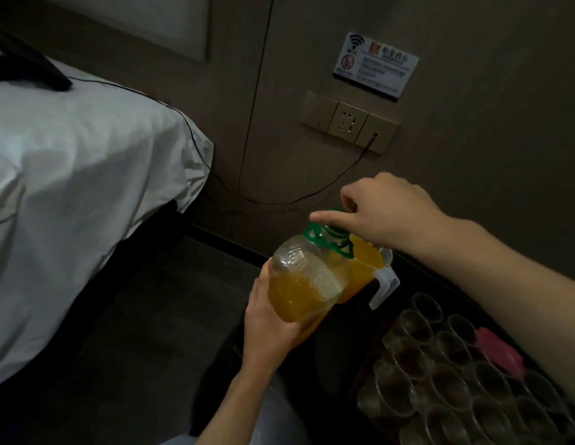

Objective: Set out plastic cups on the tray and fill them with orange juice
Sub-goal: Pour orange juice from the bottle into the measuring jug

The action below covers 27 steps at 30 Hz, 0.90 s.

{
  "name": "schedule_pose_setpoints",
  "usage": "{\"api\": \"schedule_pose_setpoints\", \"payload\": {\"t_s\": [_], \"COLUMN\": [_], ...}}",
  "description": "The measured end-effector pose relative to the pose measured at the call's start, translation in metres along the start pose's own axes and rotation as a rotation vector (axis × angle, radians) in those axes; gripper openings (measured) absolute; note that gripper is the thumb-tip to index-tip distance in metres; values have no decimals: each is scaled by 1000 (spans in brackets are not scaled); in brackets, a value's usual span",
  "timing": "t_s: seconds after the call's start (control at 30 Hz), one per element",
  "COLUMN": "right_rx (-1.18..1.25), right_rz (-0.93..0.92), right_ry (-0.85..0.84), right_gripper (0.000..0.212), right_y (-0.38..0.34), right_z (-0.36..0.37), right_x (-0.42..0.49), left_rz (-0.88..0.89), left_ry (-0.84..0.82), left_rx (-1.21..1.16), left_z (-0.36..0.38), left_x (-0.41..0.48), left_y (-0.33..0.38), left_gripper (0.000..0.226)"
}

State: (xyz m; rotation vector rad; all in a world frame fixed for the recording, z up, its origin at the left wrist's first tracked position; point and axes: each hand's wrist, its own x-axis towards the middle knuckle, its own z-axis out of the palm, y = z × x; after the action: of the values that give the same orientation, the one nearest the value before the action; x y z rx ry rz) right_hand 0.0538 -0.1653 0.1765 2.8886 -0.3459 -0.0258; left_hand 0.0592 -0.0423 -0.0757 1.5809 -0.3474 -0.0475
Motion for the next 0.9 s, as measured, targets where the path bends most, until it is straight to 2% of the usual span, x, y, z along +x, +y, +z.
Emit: {"api": "schedule_pose_setpoints", "payload": {"t_s": [0.07, 0.1, 0.17, 0.23, 0.37, 0.53, 0.77, 0.9], "right_rx": [31, 94, 185, 146, -15, 214, -6, 72], "right_rz": [-14, -47, -127, -120, 5, -119, 18, -32], "right_ry": [-34, -84, -177, -163, -34, -166, -3, -136], "right_gripper": [76, 73, 57, 44, 71, 45, 55, 52], "right_y": [0, 2, 7, 5, -4, 6, -17, -8], "right_z": [-6, -12, -21, -18, -1, -12, -2, -7], "right_x": [0, -1, 0, -1, 1, -2, -4, -1], "left_rz": [-2, -2, -2, -8, -22, -6, 1, -5], "left_ry": [-14, -20, -20, -20, -5, -12, 3, -9], "left_rx": [2, 5, 10, 14, 9, 20, 33, 29], "left_z": [0, 0, 0, 1, 2, 2, 3, 1], "left_x": [1, 1, 1, 0, -1, 1, -2, -2], "left_y": [0, 0, 0, -1, -3, -2, -2, 0], "left_gripper": [120, 121, 121, 122, 121, 119, 118, 118]}}
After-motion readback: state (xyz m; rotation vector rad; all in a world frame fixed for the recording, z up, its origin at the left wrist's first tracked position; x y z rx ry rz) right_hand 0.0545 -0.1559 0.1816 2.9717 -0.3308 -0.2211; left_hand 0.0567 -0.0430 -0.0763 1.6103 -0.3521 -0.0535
